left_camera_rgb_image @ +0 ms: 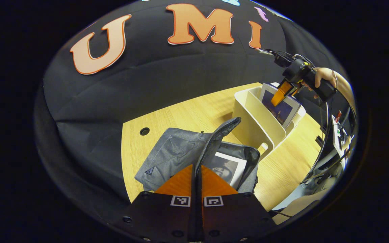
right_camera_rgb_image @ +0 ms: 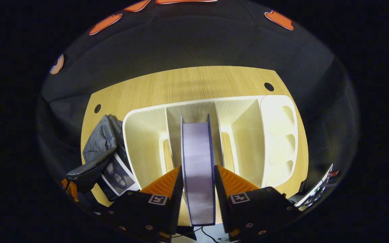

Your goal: Open the schoolbag, grab two books from the bookshelf and put them into the schoolbag.

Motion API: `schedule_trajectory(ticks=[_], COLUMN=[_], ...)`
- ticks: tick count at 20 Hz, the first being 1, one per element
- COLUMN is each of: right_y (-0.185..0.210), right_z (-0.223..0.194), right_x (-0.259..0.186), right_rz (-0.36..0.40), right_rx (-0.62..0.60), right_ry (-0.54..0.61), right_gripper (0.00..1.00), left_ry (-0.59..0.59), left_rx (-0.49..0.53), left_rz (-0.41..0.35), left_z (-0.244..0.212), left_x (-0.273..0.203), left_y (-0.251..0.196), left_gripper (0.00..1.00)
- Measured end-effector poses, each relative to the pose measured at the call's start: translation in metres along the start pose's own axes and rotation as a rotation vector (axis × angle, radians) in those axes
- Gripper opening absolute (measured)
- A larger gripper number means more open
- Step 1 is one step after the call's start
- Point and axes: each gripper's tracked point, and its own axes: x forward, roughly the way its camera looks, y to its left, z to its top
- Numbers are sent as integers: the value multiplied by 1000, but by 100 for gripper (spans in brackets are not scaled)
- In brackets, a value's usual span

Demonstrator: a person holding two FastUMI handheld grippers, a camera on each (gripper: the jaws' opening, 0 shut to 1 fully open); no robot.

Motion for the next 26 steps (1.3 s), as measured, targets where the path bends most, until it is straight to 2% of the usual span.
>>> schedule_trajectory(ticks=[1,3,7,13,19,23,26], right_y=[-1,-2,-4,0,3,8,31], right_z=[0,2,8,11,17,21,15], right_x=[3,-1,-20,-63,-123,-176,-209], right_rz=[-8,-10,-30,-17,-19,-71,-18], right_rx=[0,1,-32,-32,-26,-102,-73], right_ry=[-11,-22,-89,-165,-261,-395,-451], right_gripper=[39,37,36,36,36,34,34], left_ry=[4,8,8,-4,-14,-15,-15], left_rx=[-1,3,15,6,33,49,55], left_rz=[-1,-5,-1,-11,-27,-44,-63], left_z=[-2,-2,-1,1,4,3,4], left_x=[1,1,-1,-3,-1,-1,1], left_y=[-2,-2,1,2,0,-3,-2], left_gripper=[0,0,0,0,1,1,1])
